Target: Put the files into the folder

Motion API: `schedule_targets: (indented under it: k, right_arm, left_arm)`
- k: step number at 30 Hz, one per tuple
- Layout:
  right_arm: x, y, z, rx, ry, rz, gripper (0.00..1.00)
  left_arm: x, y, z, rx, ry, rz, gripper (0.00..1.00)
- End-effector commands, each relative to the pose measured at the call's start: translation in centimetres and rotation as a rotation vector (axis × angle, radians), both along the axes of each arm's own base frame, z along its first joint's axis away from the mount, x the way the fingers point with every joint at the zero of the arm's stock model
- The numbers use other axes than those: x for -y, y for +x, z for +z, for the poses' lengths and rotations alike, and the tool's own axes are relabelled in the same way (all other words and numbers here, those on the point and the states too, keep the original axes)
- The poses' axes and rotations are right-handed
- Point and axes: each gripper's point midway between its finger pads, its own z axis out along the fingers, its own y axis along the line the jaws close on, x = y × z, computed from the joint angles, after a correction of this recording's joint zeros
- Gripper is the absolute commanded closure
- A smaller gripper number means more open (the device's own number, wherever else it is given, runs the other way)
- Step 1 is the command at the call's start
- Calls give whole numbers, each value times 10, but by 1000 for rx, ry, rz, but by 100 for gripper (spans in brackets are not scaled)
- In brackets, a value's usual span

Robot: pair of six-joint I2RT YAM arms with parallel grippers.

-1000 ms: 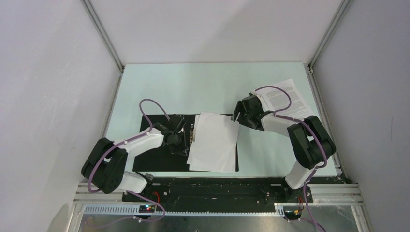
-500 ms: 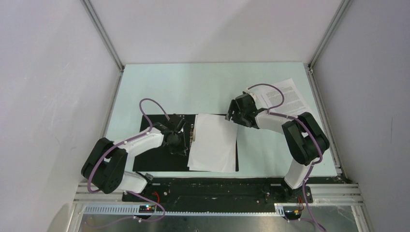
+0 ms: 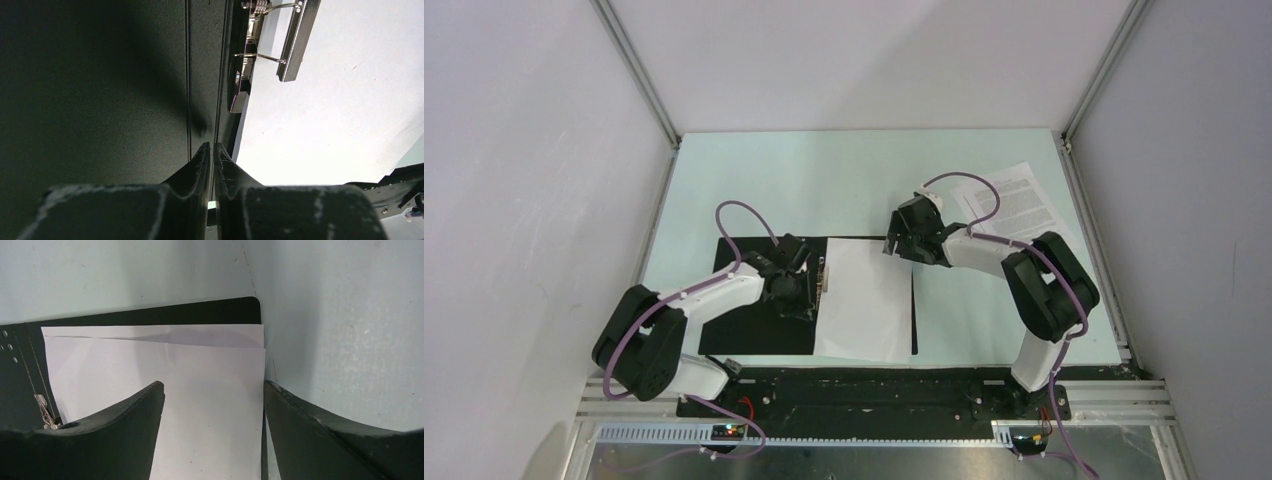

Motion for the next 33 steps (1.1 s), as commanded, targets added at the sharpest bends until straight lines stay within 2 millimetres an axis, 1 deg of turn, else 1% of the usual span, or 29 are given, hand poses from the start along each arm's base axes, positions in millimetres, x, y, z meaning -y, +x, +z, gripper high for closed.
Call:
schedule_targets:
  k: [1, 6, 10, 14, 17, 21, 24, 26, 28, 30, 31, 33]
  right_arm:
    - [-4, 15, 12, 37, -23, -2, 23]
    - [-2, 20, 8, 24, -48, -4, 23]
    - [3, 24, 5, 15, -44, -8, 22]
    - [6, 26, 9, 23, -43, -1, 22]
    - [10, 20, 11, 5, -54, -5, 21]
    - [7, 10, 13, -20, -49, 8, 21]
    - [4, 1, 17, -27, -61, 16, 21]
    - [9, -7, 21, -30, -72, 1, 21]
    - [18, -18, 28, -25, -70, -18, 21]
    - [28, -36, 34, -28, -67, -28, 21]
    - [32, -47, 41, -20, -55, -30, 21]
    - [29, -75, 46, -19, -56, 10, 22]
  left_arm:
    - [3, 9, 9, 41, -3, 2, 88]
    - [2, 11, 7, 38, 7, 11, 88]
    - [0, 11, 6, 35, 12, 16, 88]
    - [-2, 13, 7, 41, 12, 24, 88]
    - [-4, 16, 9, 49, 9, 35, 88]
    - [-3, 18, 9, 46, 8, 34, 88]
    - [-4, 18, 8, 44, 10, 39, 88]
    - [-5, 20, 8, 43, 13, 51, 88]
    - [-8, 21, 6, 36, 14, 70, 88]
    - [-11, 22, 4, 27, 13, 94, 88]
    - [-11, 22, 3, 24, 12, 100, 88]
    - [-12, 22, 2, 21, 8, 125, 89]
